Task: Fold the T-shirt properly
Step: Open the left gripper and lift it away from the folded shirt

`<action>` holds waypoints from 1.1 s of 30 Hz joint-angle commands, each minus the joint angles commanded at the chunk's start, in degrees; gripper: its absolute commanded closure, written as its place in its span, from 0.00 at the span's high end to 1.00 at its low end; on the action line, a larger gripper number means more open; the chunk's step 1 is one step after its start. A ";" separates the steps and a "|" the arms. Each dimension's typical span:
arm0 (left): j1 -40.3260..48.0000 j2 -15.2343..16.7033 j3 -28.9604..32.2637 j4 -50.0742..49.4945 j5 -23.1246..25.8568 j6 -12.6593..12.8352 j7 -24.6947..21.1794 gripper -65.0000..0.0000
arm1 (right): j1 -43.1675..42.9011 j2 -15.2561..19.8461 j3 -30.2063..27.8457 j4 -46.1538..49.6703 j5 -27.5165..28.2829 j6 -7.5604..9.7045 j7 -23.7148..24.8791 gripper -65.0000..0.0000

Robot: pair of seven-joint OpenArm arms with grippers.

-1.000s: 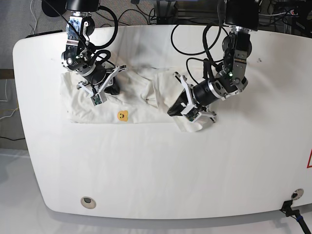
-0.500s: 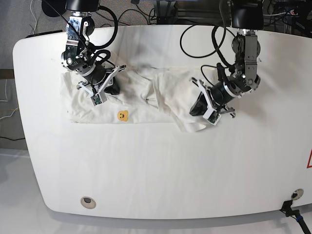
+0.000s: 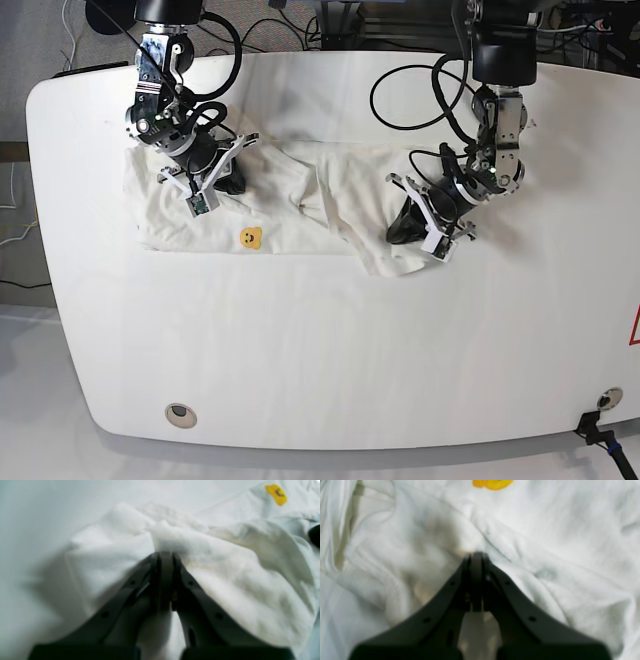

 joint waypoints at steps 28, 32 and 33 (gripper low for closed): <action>14.77 -2.29 -6.95 19.08 -0.18 0.00 2.20 0.00 | 0.00 -1.49 -4.48 -0.09 -0.26 -0.44 -0.09 0.00; 16.70 -2.02 -9.05 21.45 -0.18 0.00 2.20 0.00 | 0.00 -1.41 -4.57 -0.26 -0.26 -0.44 -0.09 0.00; 16.70 -1.93 -9.58 21.63 -0.18 0.00 2.20 0.00 | 0.09 -1.41 -4.66 -0.26 -0.26 -0.44 -0.09 0.00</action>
